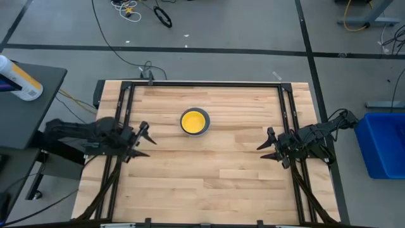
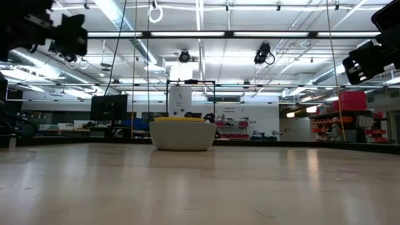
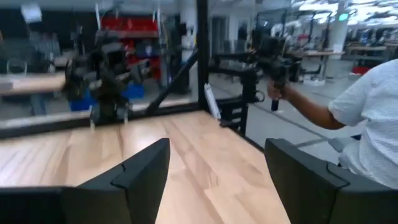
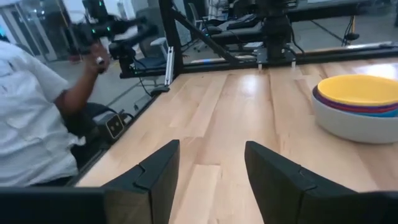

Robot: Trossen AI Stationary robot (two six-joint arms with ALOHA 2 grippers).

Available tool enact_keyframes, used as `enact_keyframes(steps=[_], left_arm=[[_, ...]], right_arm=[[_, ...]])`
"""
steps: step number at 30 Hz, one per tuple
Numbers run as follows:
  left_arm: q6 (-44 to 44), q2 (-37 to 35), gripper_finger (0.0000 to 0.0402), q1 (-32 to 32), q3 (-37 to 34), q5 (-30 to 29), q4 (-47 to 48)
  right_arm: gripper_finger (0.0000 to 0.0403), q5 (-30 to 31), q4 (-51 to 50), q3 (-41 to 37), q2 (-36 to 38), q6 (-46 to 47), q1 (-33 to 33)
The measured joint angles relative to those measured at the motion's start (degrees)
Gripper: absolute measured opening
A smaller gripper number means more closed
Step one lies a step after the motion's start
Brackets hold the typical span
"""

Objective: Nest bowls inside each other
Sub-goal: Return to Home Position

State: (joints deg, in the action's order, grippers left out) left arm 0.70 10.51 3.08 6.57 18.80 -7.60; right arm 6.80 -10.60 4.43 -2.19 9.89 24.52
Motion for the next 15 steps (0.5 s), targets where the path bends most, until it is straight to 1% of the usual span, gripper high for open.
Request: enact_keyframes(steps=[2, 3, 4, 6, 9, 11, 15], left_arm=[[-0.89, -6.60, 0.0272, 2.33, -2.80, -2.37, 1.44], [-0.89, -9.72, 0.0272, 3.07, -3.17, -3.05, 4.45], [-1.03, -10.54, 0.0272, 3.60, -3.08, -3.06, 7.38], [-0.97, -10.26, 0.0272, 4.37, -2.40, -2.48, 13.73], [-1.26, -9.89, 0.0272, 4.86, -1.58, -4.93, 17.24], [-0.48, -10.48, 0.0272, 4.88, -1.53, -5.45, 19.13], [0.07, -10.47, 0.0272, 4.95, -1.49, -3.91, 19.55]], right_arm=[[0.0193, 0.02, 0.23, 0.00, 0.01, 1.86, 0.01], [0.0194, -0.15, 0.57, 0.00, 0.01, 2.33, 0.01], [0.0195, -0.94, 0.76, 0.00, 0.01, 1.94, -0.01], [0.0196, -4.15, 1.43, 0.01, 0.32, -1.79, 0.05], [0.0197, -6.99, 2.74, 0.02, 1.38, -5.77, 0.08], [0.0195, -7.34, 2.27, 0.04, 2.12, -7.21, 0.29], [0.0191, -6.88, 1.97, 0.07, 2.08, -9.70, 0.47]])
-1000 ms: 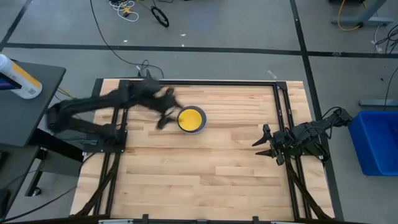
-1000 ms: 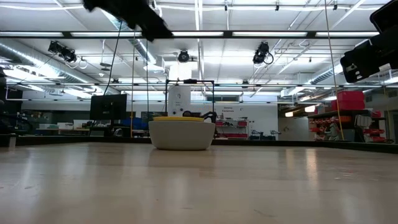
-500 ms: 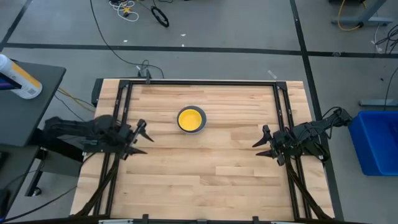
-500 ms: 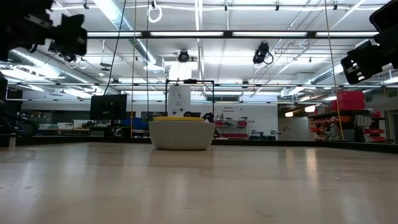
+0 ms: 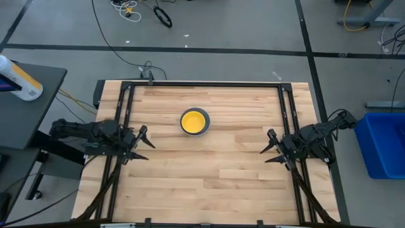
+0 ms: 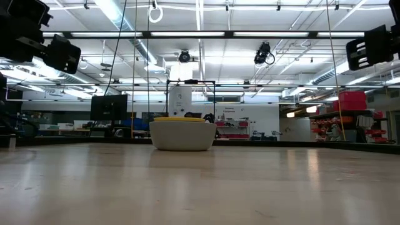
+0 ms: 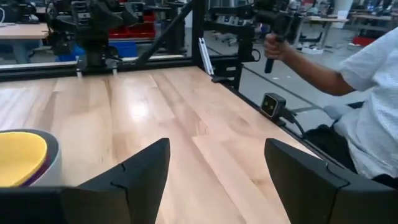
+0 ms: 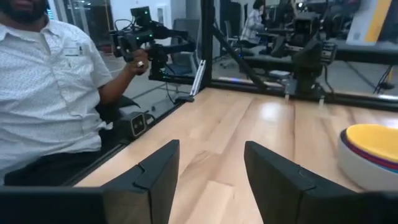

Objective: Nest bowls inside each other
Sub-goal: Return to Home Position

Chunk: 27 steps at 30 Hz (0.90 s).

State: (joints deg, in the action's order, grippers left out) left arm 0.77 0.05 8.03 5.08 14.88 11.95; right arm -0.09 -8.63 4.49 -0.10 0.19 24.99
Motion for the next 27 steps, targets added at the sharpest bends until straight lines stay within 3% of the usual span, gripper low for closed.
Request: enact_keyframes(steps=[3, 13, 27], left_arm=[[-1.83, 0.02, 0.0272, 0.00, -0.25, -2.28, -1.97], [-3.95, 0.05, 0.0272, -0.02, -0.28, -21.33, -6.00], [-2.48, 0.21, 0.0273, -0.02, -0.26, -22.82, -6.26]], right_arm=[[0.0188, 1.72, 2.43, -1.40, 0.00, -0.68, -0.21], [0.0195, 2.99, 3.05, -1.55, -4.81, -4.18, -0.55], [0.0186, 2.98, 3.07, -1.55, -5.07, -4.13, -0.55]])
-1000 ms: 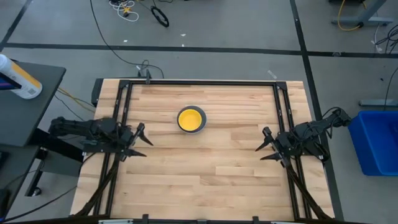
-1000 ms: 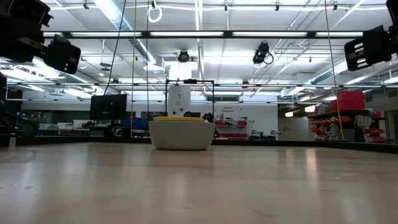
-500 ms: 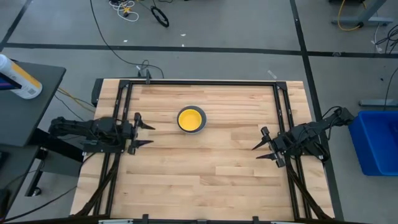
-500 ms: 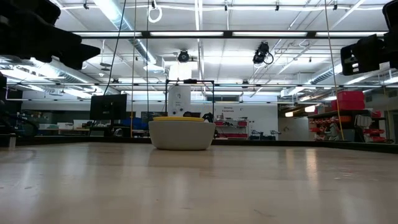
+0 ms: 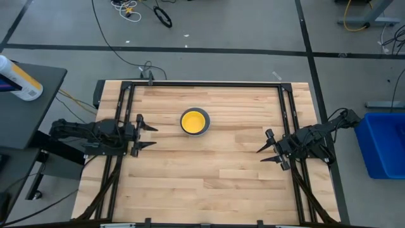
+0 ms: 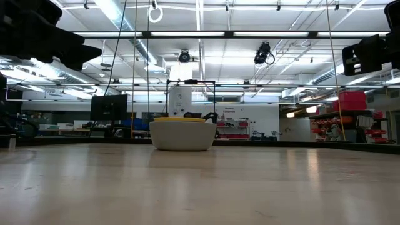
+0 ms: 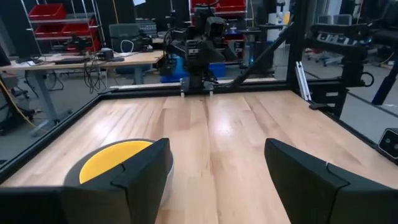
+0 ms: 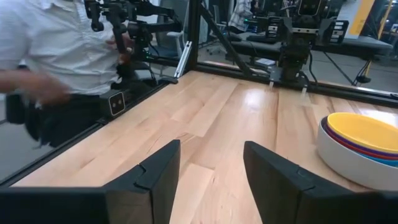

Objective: Nest bowls inside each other
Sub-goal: Return to Home Position

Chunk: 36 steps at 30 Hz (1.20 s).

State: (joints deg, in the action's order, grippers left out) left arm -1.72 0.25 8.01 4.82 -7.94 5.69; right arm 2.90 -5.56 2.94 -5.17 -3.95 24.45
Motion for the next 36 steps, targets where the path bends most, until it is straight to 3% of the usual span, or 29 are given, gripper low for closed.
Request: enact_keyframes(steps=[15, 36], left_arm=[[-10.97, 0.02, 0.0273, 0.00, 0.02, -0.09, -0.02], [-11.22, 0.02, 0.0273, 0.00, 0.04, 0.00, -0.02]], right_arm=[[0.0189, 0.00, 0.00, 0.00, 0.00, 0.02, 0.00], [0.0191, 0.00, 0.01, 0.00, -0.02, 0.02, 0.00]])
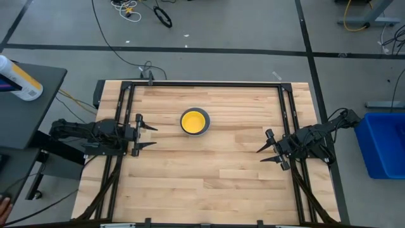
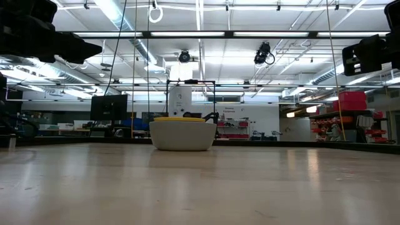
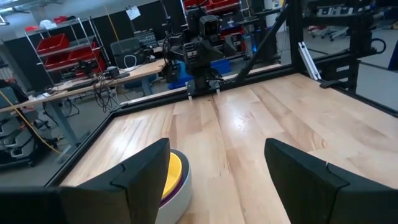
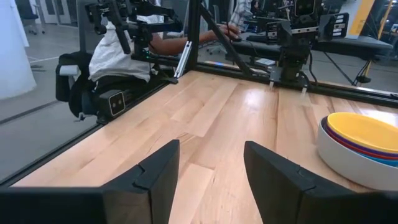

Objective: Nest bowls inside each other
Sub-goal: Return to Home Position

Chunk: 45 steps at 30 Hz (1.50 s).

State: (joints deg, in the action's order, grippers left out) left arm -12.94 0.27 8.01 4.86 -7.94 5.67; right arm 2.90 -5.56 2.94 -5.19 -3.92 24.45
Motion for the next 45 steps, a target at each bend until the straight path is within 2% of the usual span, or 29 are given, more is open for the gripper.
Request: enact_keyframes(steps=[45], left_arm=[[0.29, 0.02, 0.0273, -0.01, 0.02, -0.01, 0.02]], right_arm=[[0.0190, -0.01, 0.02, 0.00, 0.00, 0.01, 0.01]])
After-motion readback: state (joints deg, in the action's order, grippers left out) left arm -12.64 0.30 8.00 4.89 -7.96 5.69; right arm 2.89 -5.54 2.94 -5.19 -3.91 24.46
